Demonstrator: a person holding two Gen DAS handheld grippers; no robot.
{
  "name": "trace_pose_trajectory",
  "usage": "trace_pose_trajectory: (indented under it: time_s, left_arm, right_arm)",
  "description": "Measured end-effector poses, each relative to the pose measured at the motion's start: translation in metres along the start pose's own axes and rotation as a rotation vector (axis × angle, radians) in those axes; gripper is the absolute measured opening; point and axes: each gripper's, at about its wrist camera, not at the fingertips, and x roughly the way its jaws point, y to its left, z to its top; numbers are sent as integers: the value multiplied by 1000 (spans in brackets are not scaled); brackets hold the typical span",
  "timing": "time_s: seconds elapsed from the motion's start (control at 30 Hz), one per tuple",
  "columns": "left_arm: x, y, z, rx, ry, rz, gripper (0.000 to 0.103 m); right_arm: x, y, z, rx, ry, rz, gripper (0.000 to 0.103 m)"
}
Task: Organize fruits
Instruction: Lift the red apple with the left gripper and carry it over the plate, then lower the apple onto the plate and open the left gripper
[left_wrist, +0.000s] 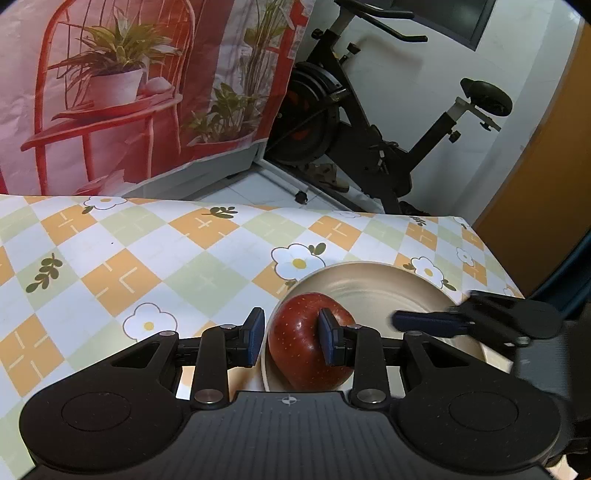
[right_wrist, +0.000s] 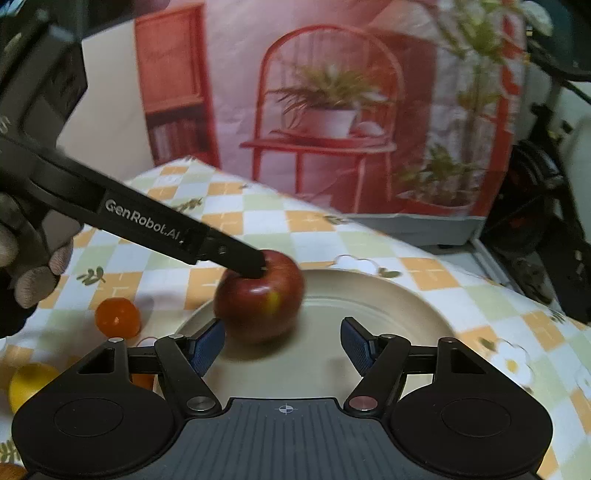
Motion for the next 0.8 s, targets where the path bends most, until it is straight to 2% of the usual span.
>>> trace_pose_trajectory:
  time_s: [0.27,0.4,0.8]
  left_arm:
    - [-2,-9,-3,-3,-9,20,34]
    - [-7,-11,-4,-19,-18,36,34]
    - [-66,-22,-27,-26,-91,77,34]
  right_arm:
    - [-64,-12,-30,86,-106,-60,65]
    - [-86,-18,-55,151,-128,-86,65]
    - [-133,-14,-125,254,-197,-141,64]
